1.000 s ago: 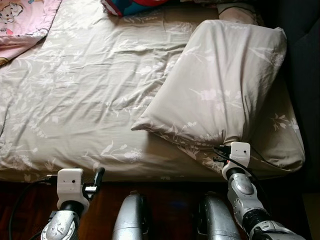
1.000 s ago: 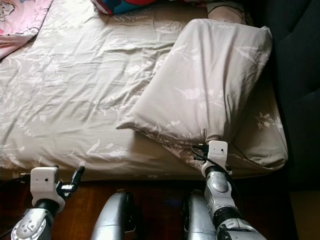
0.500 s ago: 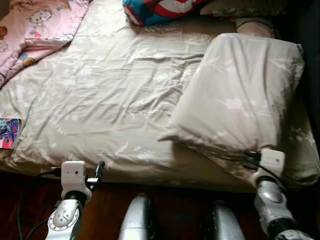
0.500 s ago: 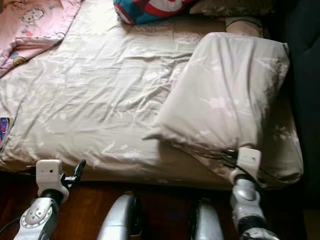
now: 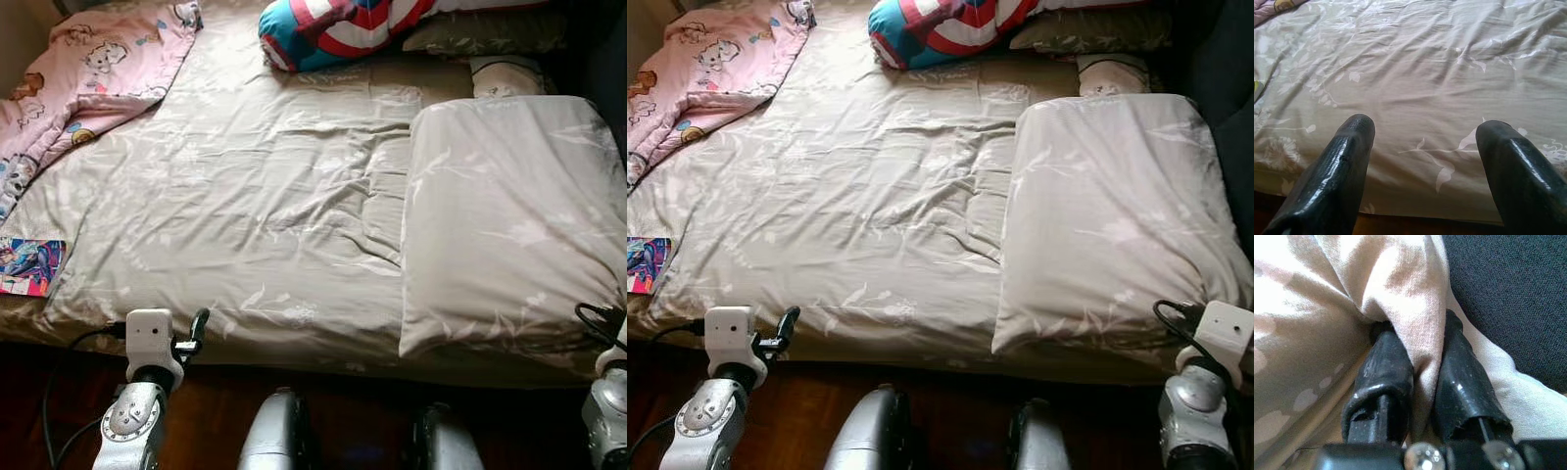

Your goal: Clean up the room

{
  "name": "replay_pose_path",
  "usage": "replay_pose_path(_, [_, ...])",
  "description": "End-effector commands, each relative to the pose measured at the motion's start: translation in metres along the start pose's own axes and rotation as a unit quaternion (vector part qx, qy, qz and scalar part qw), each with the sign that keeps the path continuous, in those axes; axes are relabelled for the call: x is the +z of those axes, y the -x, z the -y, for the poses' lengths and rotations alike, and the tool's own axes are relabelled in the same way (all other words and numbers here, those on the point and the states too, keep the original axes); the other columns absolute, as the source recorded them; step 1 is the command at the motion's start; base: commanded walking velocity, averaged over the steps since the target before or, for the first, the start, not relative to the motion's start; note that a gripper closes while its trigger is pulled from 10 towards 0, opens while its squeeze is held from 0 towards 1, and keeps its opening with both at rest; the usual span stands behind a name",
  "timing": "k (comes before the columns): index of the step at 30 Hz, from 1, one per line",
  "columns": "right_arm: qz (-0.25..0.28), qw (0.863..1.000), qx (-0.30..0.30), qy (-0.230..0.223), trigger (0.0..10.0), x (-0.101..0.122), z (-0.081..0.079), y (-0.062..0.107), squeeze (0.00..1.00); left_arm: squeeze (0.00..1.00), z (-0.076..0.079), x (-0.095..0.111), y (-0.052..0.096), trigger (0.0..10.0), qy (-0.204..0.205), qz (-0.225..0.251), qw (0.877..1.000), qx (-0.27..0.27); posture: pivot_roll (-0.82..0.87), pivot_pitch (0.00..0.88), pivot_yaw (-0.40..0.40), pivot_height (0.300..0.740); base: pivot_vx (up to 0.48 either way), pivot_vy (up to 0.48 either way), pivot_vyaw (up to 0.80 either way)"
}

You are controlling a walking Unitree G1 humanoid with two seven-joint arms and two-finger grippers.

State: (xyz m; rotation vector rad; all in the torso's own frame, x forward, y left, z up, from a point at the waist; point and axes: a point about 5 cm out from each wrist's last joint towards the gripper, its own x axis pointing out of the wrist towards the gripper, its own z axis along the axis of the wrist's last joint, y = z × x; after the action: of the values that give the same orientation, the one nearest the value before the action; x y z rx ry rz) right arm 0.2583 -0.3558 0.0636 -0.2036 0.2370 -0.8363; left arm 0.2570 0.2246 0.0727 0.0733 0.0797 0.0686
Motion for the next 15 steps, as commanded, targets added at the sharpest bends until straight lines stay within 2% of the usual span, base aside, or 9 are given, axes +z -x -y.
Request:
replay_pose_path(1, [-0.003, 0.997, -0.082, -0.009, 0.0, 0.001, 0.034, -0.007, 0.00, 0.00, -0.009, -0.007, 0.006, 10.0, -0.017, -0.015, 1.000, 0.006, -0.04, 0.170, 0.104, 0.647, 0.000, 0.000, 0.00])
replay_pose_path(2, [-0.003, 0.996, -0.084, -0.011, 4.9, 0.001, 0.034, -0.007, 0.00, 0.00, -0.009, -0.008, 0.006, 10.0, -0.017, -0.015, 1.000, 0.006, -0.04, 0.170, 0.105, 0.647, 0.000, 0.000, 0.00])
replay_pose_path(4, [-0.003, 0.996, -0.087, -0.013, 5.5, 0.002, 0.033, -0.007, 0.00, 0.00, -0.009, -0.008, 0.006, 10.0, -0.017, -0.016, 1.000, 0.005, -0.04, 0.170, 0.107, 0.647, 0.000, 0.000, 0.00])
replay_pose_path(5, [-0.001, 0.996, -0.083, -0.015, 10.0, 0.003, 0.032, -0.007, 0.00, 0.00, -0.008, -0.009, 0.006, 10.0, -0.017, -0.016, 1.000, 0.005, -0.04, 0.169, 0.107, 0.647, 0.000, 0.000, 0.00])
replay_pose_path(10, [0.037, 0.998, -0.050, -0.019, 10.0, 0.016, 0.019, -0.007, 0.00, 0.00, -0.006, -0.009, 0.004, 10.0, -0.017, -0.016, 1.000, 0.002, -0.04, 0.166, 0.110, 0.647, 0.000, 0.000, 0.00])
replay_pose_path(11, [0.049, 0.998, -0.046, -0.021, 10.0, 0.020, 0.018, -0.008, 0.11, 0.00, -0.006, -0.009, 0.003, 10.0, -0.016, -0.016, 1.000, 0.001, -0.04, 0.162, 0.111, 0.647, 0.000, 0.000, 0.00])
replay_pose_path(12, [0.059, 0.997, -0.045, -0.024, 10.0, 0.023, 0.017, -0.008, 0.85, 0.00, -0.005, -0.009, 0.003, 10.0, -0.015, -0.016, 1.000, 0.000, -0.04, 0.162, 0.111, 0.647, 0.000, 0.000, 0.00])
replay_pose_path(13, [0.077, 0.995, -0.047, -0.035, 10.0, 0.030, 0.016, -0.008, 1.00, 0.00, -0.004, -0.010, 0.002, 10.0, -0.014, -0.016, 1.000, -0.001, -0.04, 0.162, 0.112, 0.647, 0.000, 0.000, 0.00])
replay_pose_path(15, [0.089, 0.994, -0.049, -0.043, 10.0, 0.035, 0.016, -0.009, 1.00, 0.00, -0.003, -0.011, 0.002, 10.0, -0.003, -0.018, 1.000, 0.002, -0.04, 0.155, 0.113, 0.647, 0.000, 0.000, 0.00])
